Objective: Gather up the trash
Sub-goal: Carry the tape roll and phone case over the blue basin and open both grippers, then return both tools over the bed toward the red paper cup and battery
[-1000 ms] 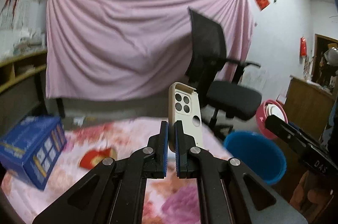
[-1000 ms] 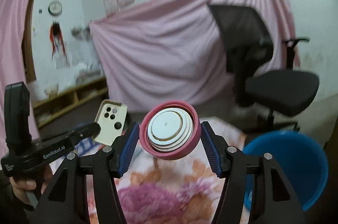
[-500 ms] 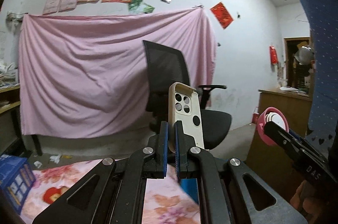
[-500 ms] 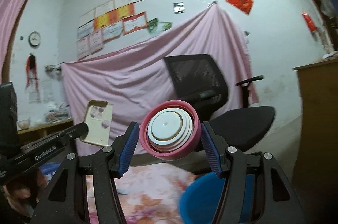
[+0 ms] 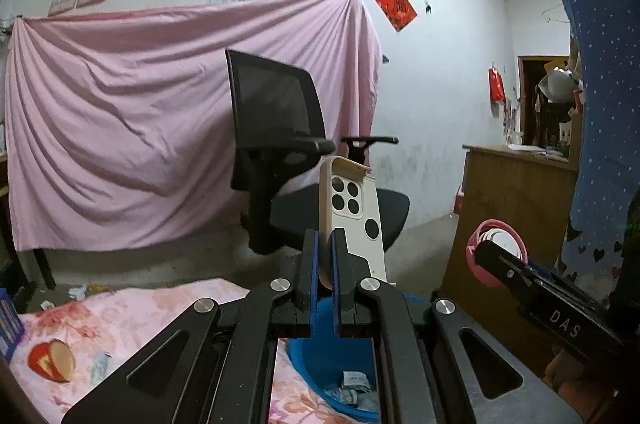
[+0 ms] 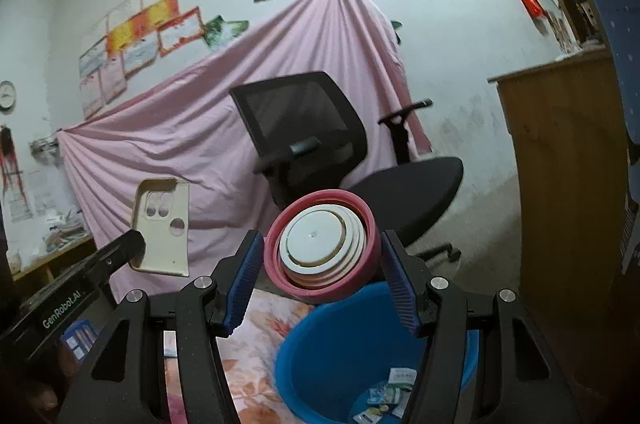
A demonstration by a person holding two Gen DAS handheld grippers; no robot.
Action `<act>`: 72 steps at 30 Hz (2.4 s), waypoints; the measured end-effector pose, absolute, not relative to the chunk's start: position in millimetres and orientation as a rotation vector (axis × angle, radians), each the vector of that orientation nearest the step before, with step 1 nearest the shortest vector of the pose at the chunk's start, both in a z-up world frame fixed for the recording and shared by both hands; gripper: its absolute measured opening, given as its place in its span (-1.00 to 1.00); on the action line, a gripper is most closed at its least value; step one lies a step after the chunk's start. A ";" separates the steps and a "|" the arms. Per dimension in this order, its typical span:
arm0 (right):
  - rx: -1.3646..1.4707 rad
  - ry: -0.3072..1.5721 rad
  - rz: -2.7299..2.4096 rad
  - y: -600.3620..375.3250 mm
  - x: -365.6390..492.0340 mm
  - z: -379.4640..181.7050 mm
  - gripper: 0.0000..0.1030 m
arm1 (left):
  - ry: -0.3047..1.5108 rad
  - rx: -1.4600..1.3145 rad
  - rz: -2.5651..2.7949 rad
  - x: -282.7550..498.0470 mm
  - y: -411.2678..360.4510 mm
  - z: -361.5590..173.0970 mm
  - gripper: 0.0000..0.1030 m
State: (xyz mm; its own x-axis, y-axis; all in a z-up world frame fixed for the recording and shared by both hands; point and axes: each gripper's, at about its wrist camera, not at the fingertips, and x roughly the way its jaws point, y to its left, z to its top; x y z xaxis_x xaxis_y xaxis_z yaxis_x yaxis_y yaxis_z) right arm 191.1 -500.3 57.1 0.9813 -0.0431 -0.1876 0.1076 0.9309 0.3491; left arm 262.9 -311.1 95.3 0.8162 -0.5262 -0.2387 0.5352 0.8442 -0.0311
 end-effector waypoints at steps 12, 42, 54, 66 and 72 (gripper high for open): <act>0.437 0.355 -0.136 -518.3 211.6 29.6 0.12 | 0.514 0.034 -0.590 293.4 -334.5 51.9 -0.93; 0.423 0.469 -0.099 -512.0 229.9 14.3 0.20 | 0.689 -0.076 -0.518 309.0 -290.1 35.5 -0.22; 0.326 0.279 -0.034 -477.7 216.3 46.2 0.83 | 0.488 -0.152 -0.359 281.8 -210.7 62.0 0.90; 0.271 0.148 0.064 -430.5 195.9 75.2 1.00 | 0.304 -0.106 -0.204 240.5 -147.7 81.3 0.92; 0.236 0.079 0.100 -389.9 176.1 100.4 1.00 | 0.304 -0.148 -0.114 226.5 -96.7 93.7 0.93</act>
State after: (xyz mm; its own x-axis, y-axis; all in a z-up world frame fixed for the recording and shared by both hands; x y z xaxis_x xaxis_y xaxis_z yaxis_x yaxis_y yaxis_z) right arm 176.1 -389.9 100.4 0.9920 0.1077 -0.0659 -0.0892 0.9673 0.2373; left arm 226.5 -96.7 93.7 0.9477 -0.1338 -0.2897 0.0891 0.9827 -0.1622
